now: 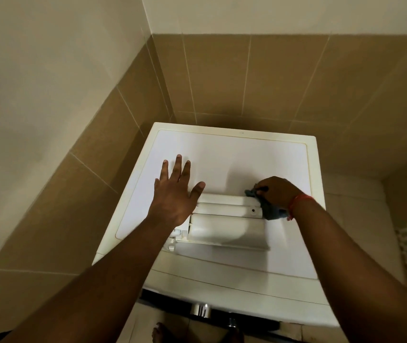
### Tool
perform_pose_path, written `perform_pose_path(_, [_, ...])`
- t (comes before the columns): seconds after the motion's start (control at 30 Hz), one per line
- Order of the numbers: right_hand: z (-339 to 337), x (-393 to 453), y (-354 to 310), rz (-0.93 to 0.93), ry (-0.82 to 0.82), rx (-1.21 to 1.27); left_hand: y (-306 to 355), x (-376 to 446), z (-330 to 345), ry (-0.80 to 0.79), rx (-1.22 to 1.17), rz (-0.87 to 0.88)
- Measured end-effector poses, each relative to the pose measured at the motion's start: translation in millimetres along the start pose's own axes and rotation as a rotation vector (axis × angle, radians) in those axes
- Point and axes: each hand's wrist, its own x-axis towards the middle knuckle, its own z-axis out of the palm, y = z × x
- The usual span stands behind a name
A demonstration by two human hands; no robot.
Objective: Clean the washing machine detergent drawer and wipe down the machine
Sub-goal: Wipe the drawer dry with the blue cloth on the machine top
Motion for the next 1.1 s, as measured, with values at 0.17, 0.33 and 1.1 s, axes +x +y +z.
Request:
perform_pose_path(0.17, [25.7, -15.8, -22.1, -0.035, 0.23, 0.203, -0.3, -1.0, -0.2, 0.005, -0.013, 0.009])
perform_pose_path(0.33, [58.4, -74.0, -19.4, 0.055, 0.501, 0.375, 0.0, -0.4, 1.2, 0.017, -0.009, 0.005])
perform_pose_path(1.1, [97.2, -103.3, 2.9, 0.231, 0.572, 0.757, -1.4, 1.5, 4.5, 0.027, 0.068, 0.03])
